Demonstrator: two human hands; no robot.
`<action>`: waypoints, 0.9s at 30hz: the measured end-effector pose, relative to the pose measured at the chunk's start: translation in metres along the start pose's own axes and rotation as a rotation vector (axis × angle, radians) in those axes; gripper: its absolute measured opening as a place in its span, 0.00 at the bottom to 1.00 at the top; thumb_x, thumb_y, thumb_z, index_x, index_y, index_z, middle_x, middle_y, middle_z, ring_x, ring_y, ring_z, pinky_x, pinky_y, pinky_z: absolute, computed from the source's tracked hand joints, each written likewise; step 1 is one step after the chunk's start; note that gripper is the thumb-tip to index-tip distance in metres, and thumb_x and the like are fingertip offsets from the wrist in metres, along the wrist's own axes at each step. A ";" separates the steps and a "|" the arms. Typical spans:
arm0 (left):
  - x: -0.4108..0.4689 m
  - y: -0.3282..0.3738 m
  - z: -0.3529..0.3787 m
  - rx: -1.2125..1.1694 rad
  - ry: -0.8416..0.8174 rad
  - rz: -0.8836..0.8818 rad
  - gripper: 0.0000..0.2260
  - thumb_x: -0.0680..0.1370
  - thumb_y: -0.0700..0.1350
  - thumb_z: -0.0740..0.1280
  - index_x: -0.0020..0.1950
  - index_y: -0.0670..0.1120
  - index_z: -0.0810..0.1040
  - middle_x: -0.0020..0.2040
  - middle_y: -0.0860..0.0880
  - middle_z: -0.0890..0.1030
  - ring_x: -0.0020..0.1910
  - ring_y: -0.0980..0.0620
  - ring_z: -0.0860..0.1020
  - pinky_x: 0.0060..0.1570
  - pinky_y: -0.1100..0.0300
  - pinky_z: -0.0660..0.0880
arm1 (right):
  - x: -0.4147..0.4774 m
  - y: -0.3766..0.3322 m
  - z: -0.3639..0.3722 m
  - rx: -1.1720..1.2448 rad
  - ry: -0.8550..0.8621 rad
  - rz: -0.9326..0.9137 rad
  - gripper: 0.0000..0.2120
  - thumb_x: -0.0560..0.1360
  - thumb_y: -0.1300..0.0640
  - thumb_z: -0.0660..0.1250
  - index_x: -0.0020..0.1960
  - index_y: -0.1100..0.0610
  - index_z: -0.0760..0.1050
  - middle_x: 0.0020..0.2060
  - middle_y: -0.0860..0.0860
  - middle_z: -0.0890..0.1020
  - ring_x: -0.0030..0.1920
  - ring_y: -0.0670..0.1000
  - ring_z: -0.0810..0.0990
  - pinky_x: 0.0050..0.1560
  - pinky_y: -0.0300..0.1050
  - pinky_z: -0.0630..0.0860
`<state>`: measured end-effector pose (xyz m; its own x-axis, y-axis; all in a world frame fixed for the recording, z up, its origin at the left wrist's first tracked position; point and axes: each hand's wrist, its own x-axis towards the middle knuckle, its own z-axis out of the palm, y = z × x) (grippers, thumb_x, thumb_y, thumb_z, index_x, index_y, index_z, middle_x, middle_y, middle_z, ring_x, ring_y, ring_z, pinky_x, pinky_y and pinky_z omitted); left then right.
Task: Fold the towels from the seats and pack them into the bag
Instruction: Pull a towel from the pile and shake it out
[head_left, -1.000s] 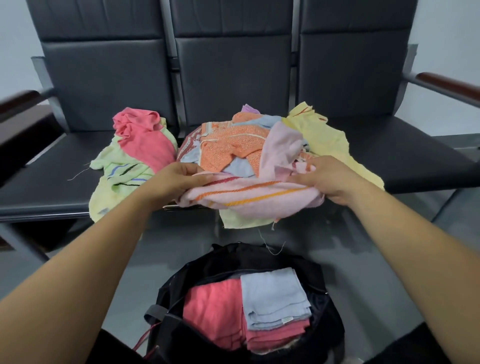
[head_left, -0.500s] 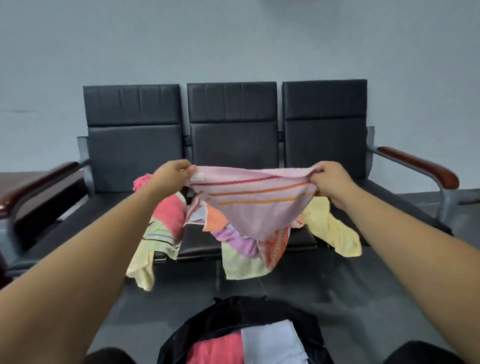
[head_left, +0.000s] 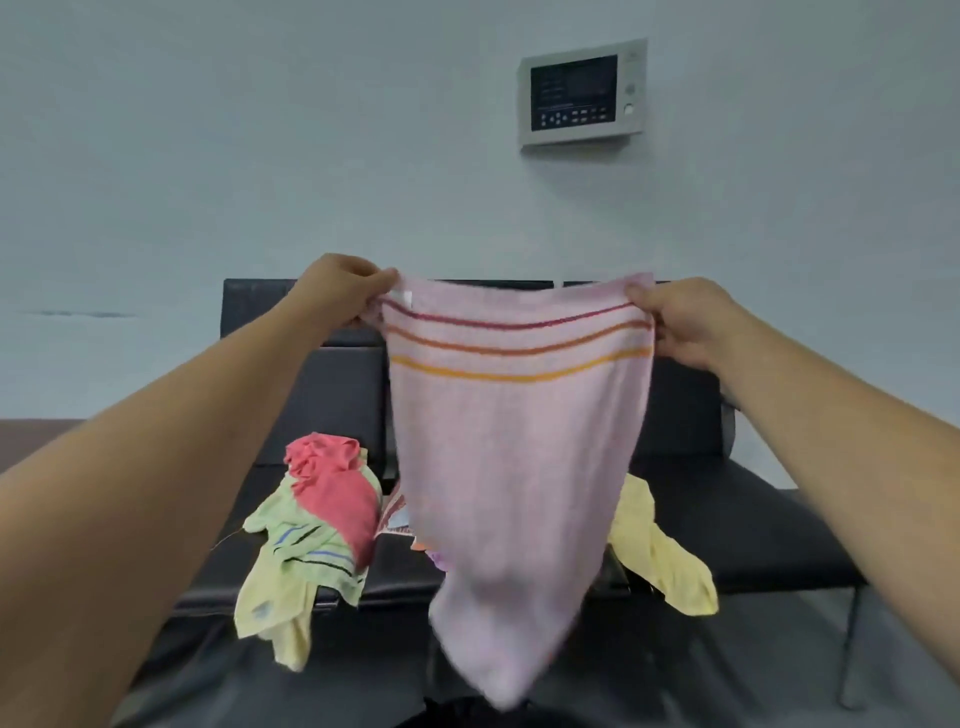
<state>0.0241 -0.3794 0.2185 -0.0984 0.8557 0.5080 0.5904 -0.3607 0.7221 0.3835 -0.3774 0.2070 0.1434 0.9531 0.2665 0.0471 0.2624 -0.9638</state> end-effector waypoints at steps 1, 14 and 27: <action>0.000 -0.004 -0.001 0.098 0.012 -0.003 0.13 0.81 0.51 0.68 0.46 0.41 0.82 0.36 0.46 0.79 0.36 0.50 0.76 0.37 0.58 0.70 | 0.000 0.004 -0.001 -0.101 0.050 -0.016 0.05 0.82 0.61 0.66 0.49 0.60 0.79 0.44 0.55 0.83 0.41 0.53 0.84 0.36 0.47 0.81; -0.015 -0.045 0.000 -0.290 -0.434 -0.126 0.05 0.81 0.40 0.66 0.48 0.46 0.80 0.46 0.46 0.80 0.40 0.54 0.80 0.42 0.61 0.80 | -0.012 0.041 0.010 -0.452 0.076 -0.022 0.07 0.81 0.59 0.68 0.50 0.61 0.81 0.36 0.56 0.78 0.33 0.49 0.74 0.34 0.43 0.74; -0.038 -0.001 0.046 -0.084 -0.559 0.113 0.09 0.78 0.46 0.73 0.52 0.41 0.84 0.44 0.45 0.87 0.45 0.53 0.85 0.39 0.68 0.77 | -0.035 0.034 0.069 -0.355 -0.205 -0.177 0.09 0.79 0.70 0.63 0.46 0.64 0.81 0.43 0.64 0.83 0.37 0.54 0.85 0.43 0.44 0.84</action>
<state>0.0645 -0.3940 0.1771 0.4135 0.8681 0.2747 0.5050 -0.4697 0.7241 0.3114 -0.3916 0.1642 -0.0946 0.9176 0.3860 0.3947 0.3905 -0.8317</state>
